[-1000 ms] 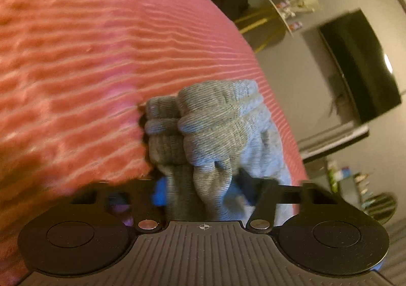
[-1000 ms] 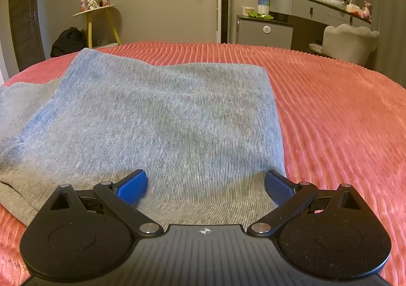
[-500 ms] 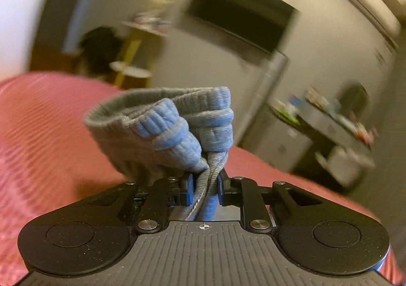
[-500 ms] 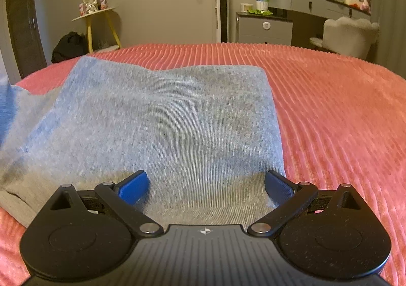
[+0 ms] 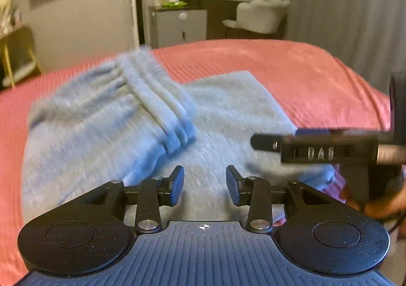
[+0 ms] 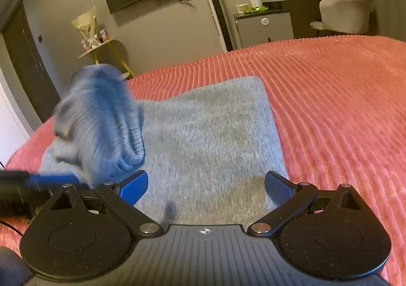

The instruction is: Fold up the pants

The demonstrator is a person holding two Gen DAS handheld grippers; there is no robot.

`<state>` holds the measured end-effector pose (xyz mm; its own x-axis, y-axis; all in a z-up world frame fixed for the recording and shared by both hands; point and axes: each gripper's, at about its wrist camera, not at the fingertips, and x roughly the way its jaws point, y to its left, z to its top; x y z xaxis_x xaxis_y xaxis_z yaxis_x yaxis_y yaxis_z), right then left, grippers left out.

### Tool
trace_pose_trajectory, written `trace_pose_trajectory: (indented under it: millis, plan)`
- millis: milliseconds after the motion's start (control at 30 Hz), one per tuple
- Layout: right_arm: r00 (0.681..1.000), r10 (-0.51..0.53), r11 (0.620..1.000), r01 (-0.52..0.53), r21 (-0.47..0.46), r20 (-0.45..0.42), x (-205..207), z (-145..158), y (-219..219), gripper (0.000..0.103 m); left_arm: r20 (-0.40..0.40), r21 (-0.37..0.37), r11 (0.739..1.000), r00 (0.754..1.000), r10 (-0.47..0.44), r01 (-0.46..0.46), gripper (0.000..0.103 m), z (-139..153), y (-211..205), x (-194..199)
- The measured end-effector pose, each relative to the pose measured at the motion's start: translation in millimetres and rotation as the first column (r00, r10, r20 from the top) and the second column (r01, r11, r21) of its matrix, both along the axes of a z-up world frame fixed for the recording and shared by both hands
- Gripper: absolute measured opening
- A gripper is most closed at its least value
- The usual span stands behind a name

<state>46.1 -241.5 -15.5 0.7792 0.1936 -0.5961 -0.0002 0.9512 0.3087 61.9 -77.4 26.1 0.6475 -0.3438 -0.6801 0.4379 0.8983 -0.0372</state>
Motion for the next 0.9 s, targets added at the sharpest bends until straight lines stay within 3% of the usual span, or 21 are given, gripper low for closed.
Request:
trace_pose_trajectory:
  millis: [100, 167, 300, 367, 467, 567, 633, 733, 800, 833, 867, 900]
  plan:
    - [1.0, -0.001, 0.998, 0.0, 0.068, 0.01, 0, 3, -5, 0.099, -0.025, -0.092, 0.99, 0.994, 0.105, -0.107, 0.057, 8, 27, -7]
    - [1.0, 0.014, 0.994, -0.016, 0.106, 0.025, -1, 7, -7, 0.099, -0.064, -0.135, 0.962, 0.971, 0.231, -0.238, 0.06, 11, 53, -10]
    - [0.996, 0.088, 0.957, -0.092, 0.275, 0.027, 7, 15, -4, 0.098, -0.111, -0.061, 0.864, 0.864, 0.492, -0.5, 0.062, 9, 99, -12]
    - [0.993, 0.116, 0.93, -0.117, 0.348, 0.024, 16, 18, 3, 0.098, -0.123, -0.055, 0.826, 0.825, 0.552, -0.561, 0.064, 1, 121, -15]
    - [0.987, 0.148, 0.883, -0.103, 0.459, -0.063, 46, 5, 19, 0.098, -0.212, -0.101, 0.781, 0.781, 0.588, -0.616, 0.065, -14, 142, -17]
    - [0.971, 0.142, 0.824, -0.007, 0.566, -0.195, 81, -24, 35, 0.099, -0.238, -0.154, 0.768, 0.777, 0.582, -0.622, 0.065, -21, 147, -16]
    - [0.976, 0.087, 0.797, 0.051, 0.602, -0.199, 93, -31, 42, 0.099, -0.214, -0.178, 0.779, 0.797, 0.565, -0.601, 0.066, -20, 144, -16]
    - [0.974, 0.085, 0.737, 0.082, 0.671, -0.212, 110, -33, 52, 0.099, -0.226, -0.208, 0.77, 0.796, 0.562, -0.603, 0.065, -23, 148, -18]
    - [0.967, 0.086, 0.741, 0.098, 0.664, -0.239, 117, -32, 61, 0.097, -0.227, -0.247, 0.763, 0.801, 0.554, -0.598, 0.064, -21, 150, -20]
    - [0.967, 0.085, 0.765, 0.09, 0.637, -0.239, 119, -29, 65, 0.091, -0.214, -0.26, 0.765, 0.808, 0.549, -0.589, 0.065, -20, 149, -23]
    - [0.968, 0.085, 0.794, 0.077, 0.603, -0.235, 120, -26, 70, 0.067, -0.199, -0.269, 0.771, 0.817, 0.542, -0.577, 0.065, -18, 145, -23]
    - [0.968, 0.098, 0.811, 0.055, 0.582, -0.229, 122, -24, 74, 0.058, -0.19, -0.276, 0.781, 0.828, 0.527, -0.561, 0.065, -18, 142, -23]
